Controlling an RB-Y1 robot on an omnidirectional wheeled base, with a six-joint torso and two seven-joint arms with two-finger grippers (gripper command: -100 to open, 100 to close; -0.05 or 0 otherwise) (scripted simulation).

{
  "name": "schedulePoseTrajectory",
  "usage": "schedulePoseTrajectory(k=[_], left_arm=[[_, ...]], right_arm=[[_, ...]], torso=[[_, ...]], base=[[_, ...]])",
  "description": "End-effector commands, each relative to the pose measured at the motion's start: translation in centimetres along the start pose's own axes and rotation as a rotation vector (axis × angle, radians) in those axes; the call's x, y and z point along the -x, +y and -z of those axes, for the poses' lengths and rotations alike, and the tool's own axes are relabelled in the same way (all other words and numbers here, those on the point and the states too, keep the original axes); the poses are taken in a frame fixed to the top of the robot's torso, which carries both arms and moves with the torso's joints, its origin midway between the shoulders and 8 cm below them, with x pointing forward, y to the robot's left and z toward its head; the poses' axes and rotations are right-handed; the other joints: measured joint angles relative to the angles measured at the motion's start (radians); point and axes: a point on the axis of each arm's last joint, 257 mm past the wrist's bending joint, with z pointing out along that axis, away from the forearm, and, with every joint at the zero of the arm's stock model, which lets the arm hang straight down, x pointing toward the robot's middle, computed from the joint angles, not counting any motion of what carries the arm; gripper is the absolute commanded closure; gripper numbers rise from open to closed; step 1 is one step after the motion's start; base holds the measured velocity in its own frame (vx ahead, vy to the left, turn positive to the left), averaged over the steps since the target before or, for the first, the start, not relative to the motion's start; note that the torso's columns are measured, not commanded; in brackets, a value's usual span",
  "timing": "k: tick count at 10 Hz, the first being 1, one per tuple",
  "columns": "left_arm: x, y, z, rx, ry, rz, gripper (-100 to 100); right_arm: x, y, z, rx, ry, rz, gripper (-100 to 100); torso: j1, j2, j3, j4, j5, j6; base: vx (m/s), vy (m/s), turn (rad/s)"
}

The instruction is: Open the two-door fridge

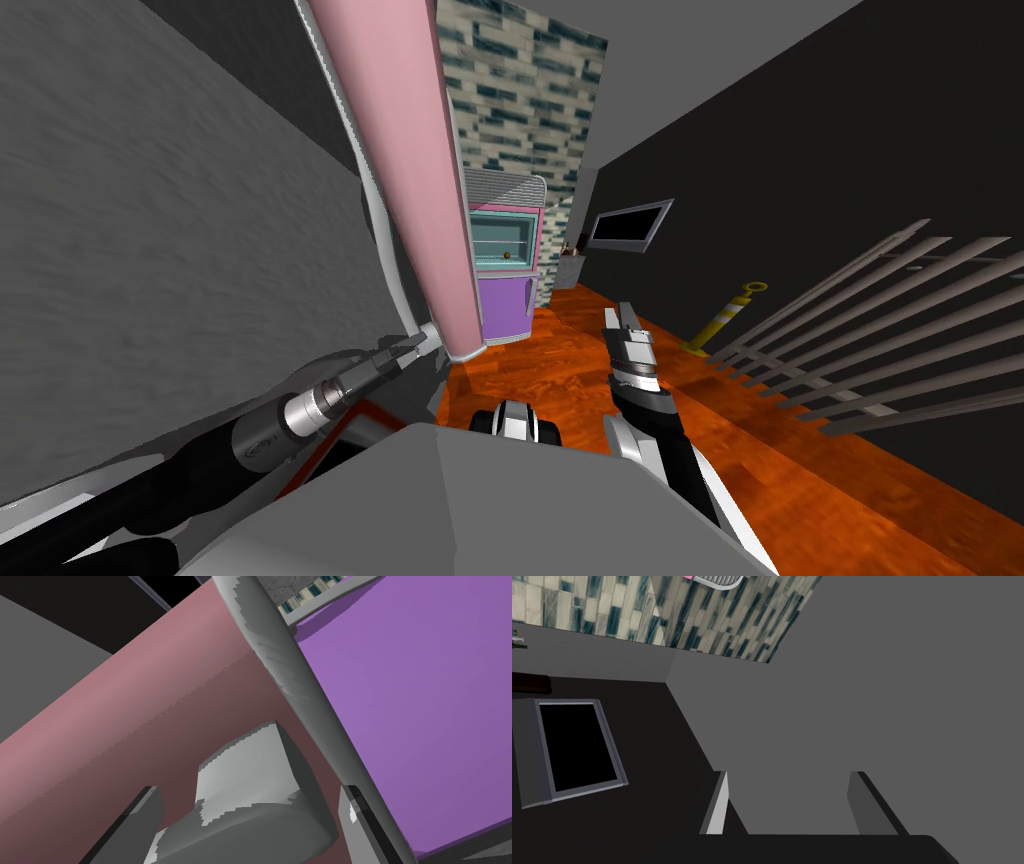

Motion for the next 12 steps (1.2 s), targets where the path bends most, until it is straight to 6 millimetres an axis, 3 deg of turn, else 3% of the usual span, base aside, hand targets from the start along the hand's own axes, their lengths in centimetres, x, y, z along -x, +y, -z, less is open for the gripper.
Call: schedulePoseTrajectory(k=[1, 3, 4, 6, 12], left_arm=[[0.6, -2.6, -0.6, -0.074, -0.011, -0.011, -100], [0.6, -2.6, -0.6, -0.074, -0.011, -0.011, -100], [0.2, -0.4, 0.0, -0.001, 0.006, 0.001, -100], [0.5, -0.8, 0.1, -0.006, 0.011, 0.002, -100], [0.9, -1.6, 0.3, -0.017, 0.024, 0.005, -100]], right_arm=[[0.0, 0.0, 0.0, 0.0, 0.0, 0.0, 0], [0.0, 0.0, 0.0, 0.0, 0.0, 0.0, 0], [0.0, 0.0, 0.0, 0.0, 0.0, 0.0, 0], [0.0, 0.0, 0.0, 0.0, 0.0, 0.0, 0], [0.0, 0.0, 0.0, 0.0, 0.0, 0.0, 0]], torso=[[0.001, 0.0, -0.002, 0.001, -0.001, 0.001], [0.001, 0.0, -0.002, 0.002, -0.002, 0.0], [0.0, 0.0, -0.001, 0.0, -0.001, -0.001], [0.002, 0.002, 0.006, -0.006, 0.005, -0.004], [0.0, 0.0, 0.002, -0.003, 0.001, -0.001]], base=[[-0.002, 0.005, -0.018], [0.0, 0.0, 0.0], [0.001, -0.004, 0.055], [0.01, -0.011, 0.073], [0.006, -0.002, 0.033]])
